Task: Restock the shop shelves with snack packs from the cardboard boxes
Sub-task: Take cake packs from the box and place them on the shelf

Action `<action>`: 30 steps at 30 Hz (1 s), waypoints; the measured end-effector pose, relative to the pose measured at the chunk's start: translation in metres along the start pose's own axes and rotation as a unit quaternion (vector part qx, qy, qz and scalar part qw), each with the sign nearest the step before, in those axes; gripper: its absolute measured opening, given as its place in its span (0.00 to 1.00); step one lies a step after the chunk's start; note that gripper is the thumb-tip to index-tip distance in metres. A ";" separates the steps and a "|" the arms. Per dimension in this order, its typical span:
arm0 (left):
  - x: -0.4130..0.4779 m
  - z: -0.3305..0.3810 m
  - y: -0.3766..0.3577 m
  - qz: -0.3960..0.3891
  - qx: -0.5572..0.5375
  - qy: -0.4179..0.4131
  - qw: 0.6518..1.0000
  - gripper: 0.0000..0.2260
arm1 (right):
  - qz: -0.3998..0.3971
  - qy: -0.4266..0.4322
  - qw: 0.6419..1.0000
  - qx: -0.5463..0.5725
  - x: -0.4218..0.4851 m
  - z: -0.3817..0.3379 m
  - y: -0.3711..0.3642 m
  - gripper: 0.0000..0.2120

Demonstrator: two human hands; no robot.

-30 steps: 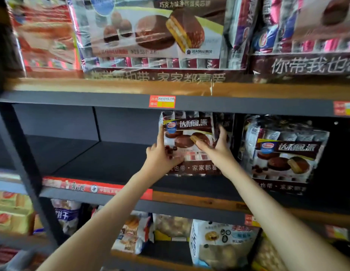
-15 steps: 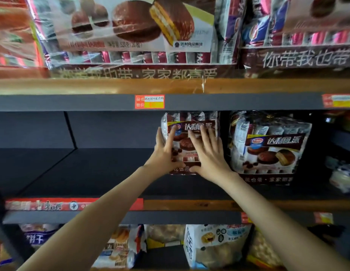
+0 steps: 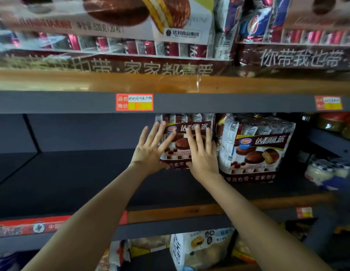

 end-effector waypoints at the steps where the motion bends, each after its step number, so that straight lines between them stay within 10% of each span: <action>1: 0.001 0.003 -0.002 -0.011 0.006 0.002 1.000 0.59 | 0.007 -0.003 1.000 -0.004 0.001 0.002 -0.001 0.64; 15: -0.022 0.025 0.026 -0.142 -0.045 0.092 0.985 0.47 | -0.131 -0.018 0.984 0.120 -0.026 -0.013 0.011 0.49; 23: -0.100 0.049 0.074 -0.275 -0.253 0.264 0.889 0.30 | -0.118 -0.067 0.949 0.283 -0.095 -0.017 0.062 0.22; 30: -0.222 0.078 0.123 -0.196 -0.312 0.356 0.859 0.27 | -0.170 -0.051 0.805 0.566 -0.192 -0.080 0.069 0.10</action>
Point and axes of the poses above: each hand's wrist, its own x-axis towards the middle knuckle, its own y-axis out of the back of the hand, z = x × y, the point moved 6 cm from there along x, towards the middle knuckle, and after that the axes turned 9 degrees about x, right-handed, at the moved point
